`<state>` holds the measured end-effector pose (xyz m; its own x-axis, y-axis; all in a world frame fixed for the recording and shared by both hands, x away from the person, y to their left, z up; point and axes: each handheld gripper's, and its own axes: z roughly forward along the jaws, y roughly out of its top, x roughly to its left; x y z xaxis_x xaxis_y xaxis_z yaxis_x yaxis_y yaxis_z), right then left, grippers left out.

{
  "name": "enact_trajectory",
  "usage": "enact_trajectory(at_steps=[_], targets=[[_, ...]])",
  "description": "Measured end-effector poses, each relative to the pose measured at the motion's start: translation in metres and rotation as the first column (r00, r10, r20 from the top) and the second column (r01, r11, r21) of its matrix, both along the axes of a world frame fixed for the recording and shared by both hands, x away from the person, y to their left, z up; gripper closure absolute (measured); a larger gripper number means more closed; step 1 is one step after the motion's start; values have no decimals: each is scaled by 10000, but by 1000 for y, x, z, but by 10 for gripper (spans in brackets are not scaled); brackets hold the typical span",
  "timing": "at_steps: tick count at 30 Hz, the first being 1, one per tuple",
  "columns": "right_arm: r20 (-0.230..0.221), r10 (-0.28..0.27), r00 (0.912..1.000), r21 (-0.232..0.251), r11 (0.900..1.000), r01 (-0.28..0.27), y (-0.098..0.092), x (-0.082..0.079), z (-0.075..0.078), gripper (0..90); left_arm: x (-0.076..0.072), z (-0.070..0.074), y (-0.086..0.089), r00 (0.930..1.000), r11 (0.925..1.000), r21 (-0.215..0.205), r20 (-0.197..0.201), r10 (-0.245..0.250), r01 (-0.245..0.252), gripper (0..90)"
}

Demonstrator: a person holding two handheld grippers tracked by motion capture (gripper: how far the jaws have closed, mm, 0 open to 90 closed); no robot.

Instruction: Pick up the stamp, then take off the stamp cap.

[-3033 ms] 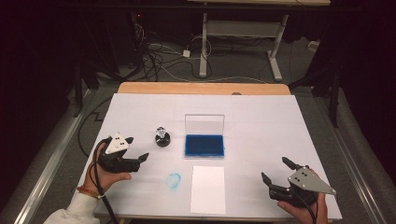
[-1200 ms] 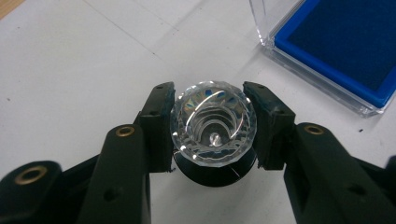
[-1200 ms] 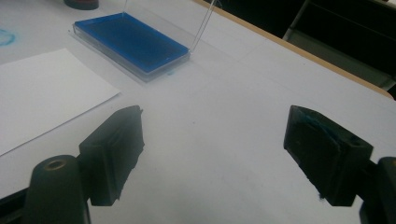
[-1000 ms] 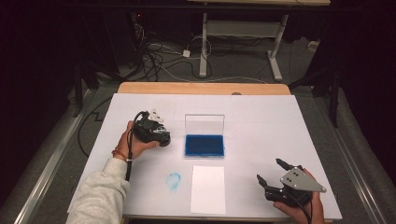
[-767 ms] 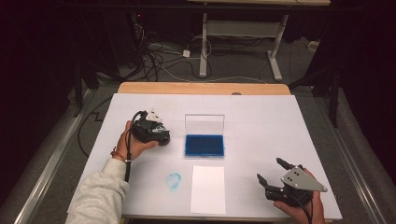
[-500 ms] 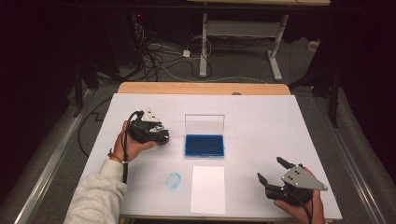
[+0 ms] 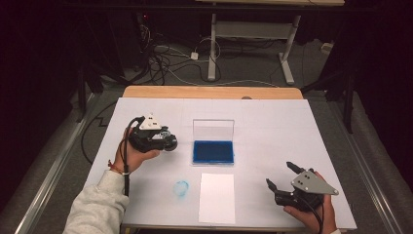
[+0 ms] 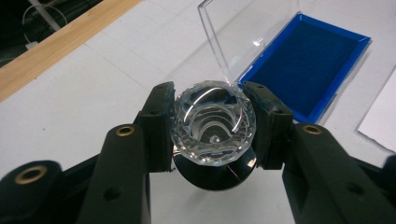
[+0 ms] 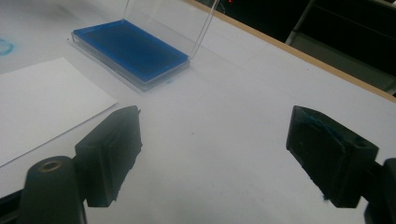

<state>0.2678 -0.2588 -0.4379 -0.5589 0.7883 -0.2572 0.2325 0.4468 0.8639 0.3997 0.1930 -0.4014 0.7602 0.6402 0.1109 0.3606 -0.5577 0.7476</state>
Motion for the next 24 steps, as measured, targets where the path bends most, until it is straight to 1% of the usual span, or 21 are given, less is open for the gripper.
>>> enact_trajectory(at_steps=[1,3,6,8,10,14,16,20,21,24], targets=[[-3,29,10000,-16,10000,-29,1,1,0,184,-1,1,0,10000,10000,-20,54,4,-4,548],[-19,49,10000,-31,10000,-49,2,2,-1,183,-4,3,1,9999,9998,-195,97,-32,34,548],[-51,127,9999,-18,9999,-127,3,3,0,182,-9,5,-1,9996,9998,-150,237,-125,128,548],[-44,149,9999,20,9999,-149,3,4,0,181,-11,5,-1,9995,9997,-170,261,-174,178,548],[-62,179,9998,66,9998,-179,4,4,0,180,-17,8,-3,9989,9994,-153,354,-315,321,548],[-85,250,9997,17,9997,-250,5,4,0,181,-23,11,-8,9975,9980,-162,365,-613,619,548],[-2,282,9996,-7,9996,-282,5,5,0,180,-27,12,-12,9964,9968,-237,371,-758,767,548],[-76,353,9993,41,9994,-353,6,6,0,173,-33,13,-17,9939,9943,-208,390,-1035,1044,548],[-61,436,9990,96,9990,-436,8,7,1,170,-35,14,-17,9938,9940,-271,362,-1048,1058,548],[-64,677,9977,-48,9977,-677,12,6,2,169,-38,15,-20,9925,9921,-422,369,-1169,1184,548]])
